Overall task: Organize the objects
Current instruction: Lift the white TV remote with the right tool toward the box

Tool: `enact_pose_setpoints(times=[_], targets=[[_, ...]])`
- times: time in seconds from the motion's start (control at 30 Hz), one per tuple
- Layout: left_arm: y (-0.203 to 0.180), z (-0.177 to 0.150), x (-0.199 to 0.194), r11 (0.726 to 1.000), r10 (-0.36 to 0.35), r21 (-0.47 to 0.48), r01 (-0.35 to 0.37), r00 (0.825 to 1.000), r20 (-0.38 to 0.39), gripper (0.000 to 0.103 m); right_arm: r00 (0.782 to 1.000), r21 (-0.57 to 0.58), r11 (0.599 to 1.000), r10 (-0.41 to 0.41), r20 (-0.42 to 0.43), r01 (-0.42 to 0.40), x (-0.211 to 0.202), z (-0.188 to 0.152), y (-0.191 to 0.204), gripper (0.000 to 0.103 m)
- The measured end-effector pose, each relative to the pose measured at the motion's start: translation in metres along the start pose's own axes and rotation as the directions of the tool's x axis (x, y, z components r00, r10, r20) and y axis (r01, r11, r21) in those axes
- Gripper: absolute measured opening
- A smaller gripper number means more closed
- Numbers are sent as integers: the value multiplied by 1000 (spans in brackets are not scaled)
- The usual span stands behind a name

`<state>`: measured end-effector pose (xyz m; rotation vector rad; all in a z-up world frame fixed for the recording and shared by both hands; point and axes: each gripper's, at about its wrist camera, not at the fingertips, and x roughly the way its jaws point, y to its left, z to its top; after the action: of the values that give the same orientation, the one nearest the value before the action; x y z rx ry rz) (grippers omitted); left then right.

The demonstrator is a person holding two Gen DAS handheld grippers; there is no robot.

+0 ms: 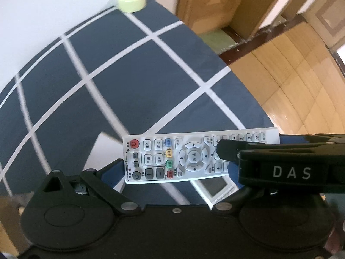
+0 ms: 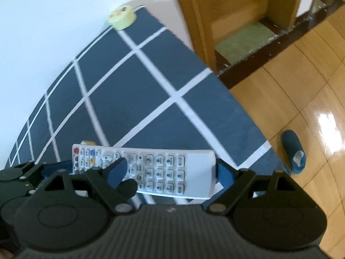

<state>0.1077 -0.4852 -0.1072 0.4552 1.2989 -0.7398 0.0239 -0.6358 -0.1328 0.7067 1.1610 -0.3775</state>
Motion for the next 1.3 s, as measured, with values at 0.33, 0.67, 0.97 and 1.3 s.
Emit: enact_pose_setpoints(times=[0.33, 0.67, 0.97, 1.3], targets=[[26, -40, -43, 993, 48, -108, -43, 998, 43, 101, 999, -118, 992, 43, -2, -43, -19, -26, 46, 87], [53, -87, -84, 986, 68, -160, -54, 994, 84, 101, 997, -228, 971, 77, -7, -77, -40, -60, 95, 87], [90, -137, -109, 967, 92, -247, -64, 991, 102, 101, 995, -315, 944, 92, -28, -96, -47, -97, 145, 87], [151, -190, -135, 932, 129, -353, -83, 986, 109, 101, 991, -412, 901, 116, -62, -131, -44, -138, 216, 87]])
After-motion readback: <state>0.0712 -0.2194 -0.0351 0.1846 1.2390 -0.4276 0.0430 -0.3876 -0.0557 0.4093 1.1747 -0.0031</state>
